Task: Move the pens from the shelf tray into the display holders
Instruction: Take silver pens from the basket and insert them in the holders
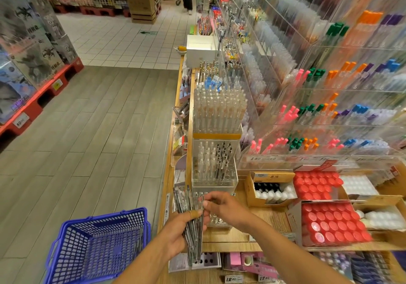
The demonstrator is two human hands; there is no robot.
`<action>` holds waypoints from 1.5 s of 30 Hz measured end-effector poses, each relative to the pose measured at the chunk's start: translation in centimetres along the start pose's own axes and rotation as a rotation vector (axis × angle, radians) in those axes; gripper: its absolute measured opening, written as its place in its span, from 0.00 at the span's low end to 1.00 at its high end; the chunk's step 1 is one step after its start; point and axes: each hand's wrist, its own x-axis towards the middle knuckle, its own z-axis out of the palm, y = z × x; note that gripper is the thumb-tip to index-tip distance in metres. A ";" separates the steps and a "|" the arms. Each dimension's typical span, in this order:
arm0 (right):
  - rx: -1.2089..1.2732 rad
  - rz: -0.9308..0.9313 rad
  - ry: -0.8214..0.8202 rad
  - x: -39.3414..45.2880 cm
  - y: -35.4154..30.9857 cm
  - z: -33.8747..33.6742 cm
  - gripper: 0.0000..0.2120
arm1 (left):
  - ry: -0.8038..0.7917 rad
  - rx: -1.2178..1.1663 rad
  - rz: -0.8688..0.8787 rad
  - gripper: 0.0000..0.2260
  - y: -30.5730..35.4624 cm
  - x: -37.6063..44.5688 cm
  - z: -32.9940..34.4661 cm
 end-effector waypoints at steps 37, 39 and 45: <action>-0.942 -0.289 0.203 2.3 2.0 -1.0 0.08 | 0.130 0.002 0.030 0.11 -0.8 0.2 -1.7; -1.015 -0.306 0.201 2.5 2.0 -0.7 0.09 | 0.126 0.004 0.028 0.11 -0.9 0.3 -1.7; -1.134 -0.381 0.187 2.9 2.2 -0.5 0.12 | 0.106 0.012 0.029 0.16 -0.8 0.2 -1.6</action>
